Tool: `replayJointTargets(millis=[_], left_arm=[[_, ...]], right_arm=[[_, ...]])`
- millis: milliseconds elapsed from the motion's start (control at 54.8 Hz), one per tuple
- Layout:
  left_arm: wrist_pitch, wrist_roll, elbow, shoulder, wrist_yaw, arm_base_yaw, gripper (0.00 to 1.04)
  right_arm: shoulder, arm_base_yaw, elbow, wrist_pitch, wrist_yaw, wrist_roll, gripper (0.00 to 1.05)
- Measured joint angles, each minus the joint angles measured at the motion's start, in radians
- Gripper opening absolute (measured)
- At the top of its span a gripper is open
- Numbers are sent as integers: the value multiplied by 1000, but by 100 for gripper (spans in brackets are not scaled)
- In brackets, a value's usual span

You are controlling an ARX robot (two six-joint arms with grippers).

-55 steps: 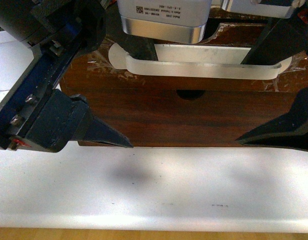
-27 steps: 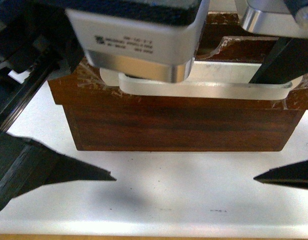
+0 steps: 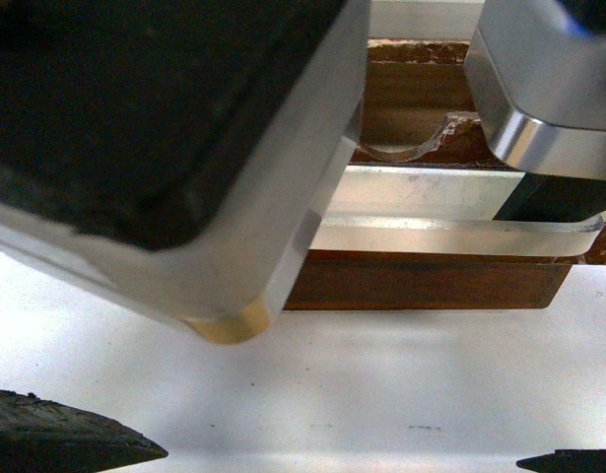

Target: Open drawer

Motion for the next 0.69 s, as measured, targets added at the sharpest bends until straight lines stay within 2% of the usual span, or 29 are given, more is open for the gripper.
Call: replayJointTargets(millis=[201,420,694], left_arm=[[51,-10,-17,-3,26,8,99],[94,-58,-22,-13,78,33,98],[195,-135,-18,-26,127,65,98]], right_arm=[[-6,-5,-6,23,-5,19,96],[-34,-47,-6,73,-56,53,96],[-72,-85,0,169,-53,97,96]])
